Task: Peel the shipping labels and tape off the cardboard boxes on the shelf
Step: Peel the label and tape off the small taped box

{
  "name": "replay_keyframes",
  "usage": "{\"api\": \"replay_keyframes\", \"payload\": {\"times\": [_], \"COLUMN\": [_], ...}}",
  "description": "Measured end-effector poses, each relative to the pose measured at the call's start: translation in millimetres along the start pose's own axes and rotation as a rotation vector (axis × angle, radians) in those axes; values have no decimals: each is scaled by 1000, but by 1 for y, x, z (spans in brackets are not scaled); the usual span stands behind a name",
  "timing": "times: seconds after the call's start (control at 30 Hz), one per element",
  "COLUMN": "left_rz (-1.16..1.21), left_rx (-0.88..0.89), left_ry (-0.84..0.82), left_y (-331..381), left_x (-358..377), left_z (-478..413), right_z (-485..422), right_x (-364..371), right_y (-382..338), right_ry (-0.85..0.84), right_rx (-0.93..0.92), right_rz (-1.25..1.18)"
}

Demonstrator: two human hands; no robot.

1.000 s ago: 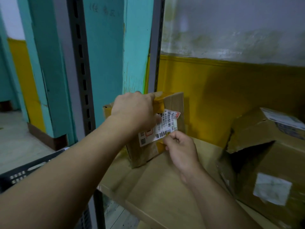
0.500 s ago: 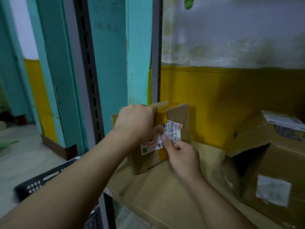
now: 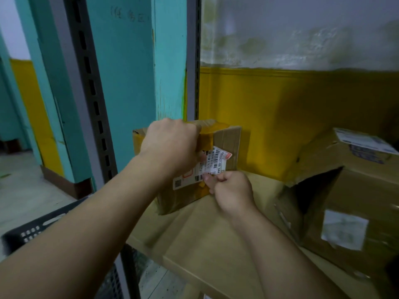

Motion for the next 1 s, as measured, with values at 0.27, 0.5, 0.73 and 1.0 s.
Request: {"api": "replay_keyframes", "payload": {"times": [0.27, 0.5, 0.73, 1.0], "left_rz": [-17, -24, -35, 132], "left_rx": [-10, -19, -48, -140], "left_ry": [-19, -11, -5, -49], "left_y": [3, 2, 3, -22], "left_x": [-1, -2, -1, 3], "left_z": [1, 2, 1, -6], "right_z": [0, 3, 1, 6], "right_x": [2, 2, 4, 1], "right_y": [-1, -1, -3, -12], "right_ry": [-36, -59, -95, -81], "right_rx": [9, 9, 44, -5], "right_rz": [32, 114, 54, -118]}}
Point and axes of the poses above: each hand's wrist, its own z-axis away from the middle knuckle, its own x-axis out of the palm, y = z × x, the point moved 5 cm from there along -z, towards the middle knuckle, and after that the axes turned 9 degrees about z, right-handed, at the moved point
